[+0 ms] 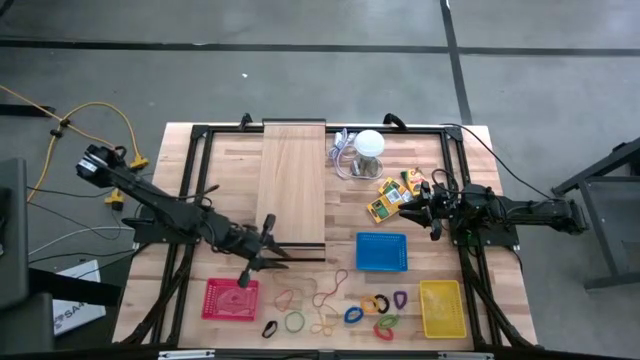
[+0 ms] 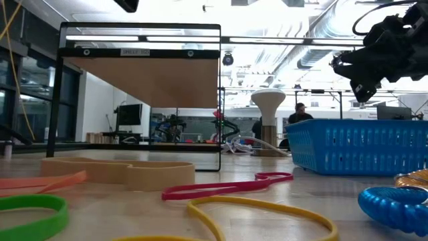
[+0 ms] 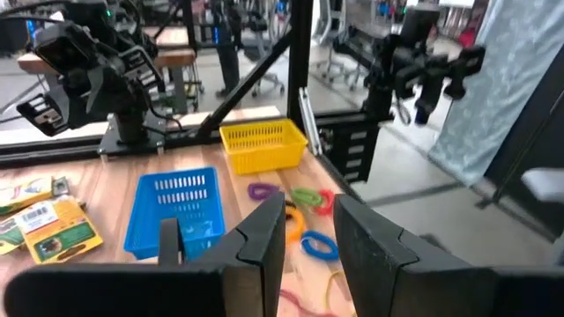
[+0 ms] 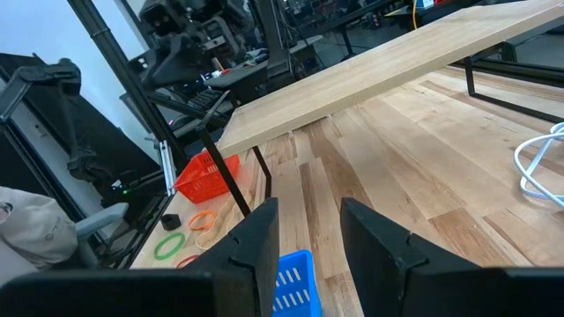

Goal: Pick & Place Office Desk Supplies
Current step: Put the light brown rubber band into the red bin

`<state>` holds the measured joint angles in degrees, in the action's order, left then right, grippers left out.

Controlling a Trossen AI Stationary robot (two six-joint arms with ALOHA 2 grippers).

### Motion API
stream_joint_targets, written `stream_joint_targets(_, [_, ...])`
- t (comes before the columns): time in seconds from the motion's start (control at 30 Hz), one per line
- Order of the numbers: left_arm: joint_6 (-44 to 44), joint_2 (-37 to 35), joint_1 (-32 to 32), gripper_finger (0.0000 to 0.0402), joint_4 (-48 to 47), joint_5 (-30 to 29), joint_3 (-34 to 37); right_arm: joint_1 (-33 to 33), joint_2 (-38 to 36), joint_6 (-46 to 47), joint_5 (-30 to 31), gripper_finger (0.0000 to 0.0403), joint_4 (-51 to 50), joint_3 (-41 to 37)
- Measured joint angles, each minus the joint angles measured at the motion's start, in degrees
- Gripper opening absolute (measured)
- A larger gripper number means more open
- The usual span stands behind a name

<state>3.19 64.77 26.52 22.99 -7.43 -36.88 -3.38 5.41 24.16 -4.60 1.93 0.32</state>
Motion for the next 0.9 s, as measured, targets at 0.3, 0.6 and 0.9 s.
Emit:
stream_joint_targets(0.3, [-1.38, 0.54, -0.04, 0.0093, -26.28, -5.59, -11.63, 0.00, 0.01, 0.00, 0.00, 0.0111, 0.00, 0.00])
stream_joint_targets(0.6, [7.38, 2.67, 1.59, 0.0093, -38.66, -5.63, -15.30, -0.02, 0.02, 0.00, 0.00, 0.0111, 0.00, 0.00])
stream_joint_targets(0.9, [9.00, 2.92, 2.84, 0.0093, -46.90, -11.04, -18.93, -0.02, 0.00, 0.00, 0.00, 0.0111, 0.00, 0.00])
